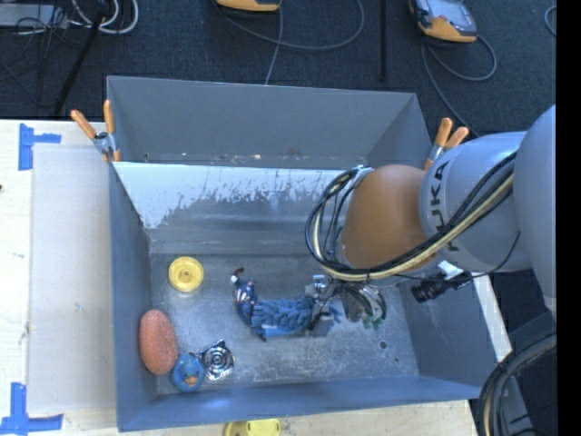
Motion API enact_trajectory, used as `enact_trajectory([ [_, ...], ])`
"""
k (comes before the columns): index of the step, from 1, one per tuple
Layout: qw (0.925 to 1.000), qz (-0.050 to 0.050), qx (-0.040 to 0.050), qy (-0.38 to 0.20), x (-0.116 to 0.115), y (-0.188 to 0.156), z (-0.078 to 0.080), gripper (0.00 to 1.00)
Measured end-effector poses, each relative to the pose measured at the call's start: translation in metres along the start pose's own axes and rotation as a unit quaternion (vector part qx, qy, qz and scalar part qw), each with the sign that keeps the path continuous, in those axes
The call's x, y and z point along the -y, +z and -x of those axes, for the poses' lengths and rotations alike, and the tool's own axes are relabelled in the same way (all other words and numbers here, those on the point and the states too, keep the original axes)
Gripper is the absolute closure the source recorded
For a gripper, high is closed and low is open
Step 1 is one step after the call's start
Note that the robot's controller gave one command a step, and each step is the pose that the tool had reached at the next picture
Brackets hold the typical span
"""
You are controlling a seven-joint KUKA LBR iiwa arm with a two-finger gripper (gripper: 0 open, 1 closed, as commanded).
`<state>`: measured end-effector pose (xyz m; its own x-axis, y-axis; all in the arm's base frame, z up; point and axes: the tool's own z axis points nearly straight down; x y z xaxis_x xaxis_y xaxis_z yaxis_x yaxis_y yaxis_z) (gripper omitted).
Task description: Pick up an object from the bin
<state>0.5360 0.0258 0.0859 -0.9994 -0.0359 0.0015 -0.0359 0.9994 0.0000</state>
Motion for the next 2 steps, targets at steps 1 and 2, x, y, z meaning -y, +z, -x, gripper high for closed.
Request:
enact_trajectory([
  [1, 1.0000, 0.000, 0.0000, 0.000, 0.000, 0.000, 0.000, 1.00],
  [2, 0.9997, 0.000, -0.0008, 0.023, 0.024, -0.202, -0.015, 1.00],
])
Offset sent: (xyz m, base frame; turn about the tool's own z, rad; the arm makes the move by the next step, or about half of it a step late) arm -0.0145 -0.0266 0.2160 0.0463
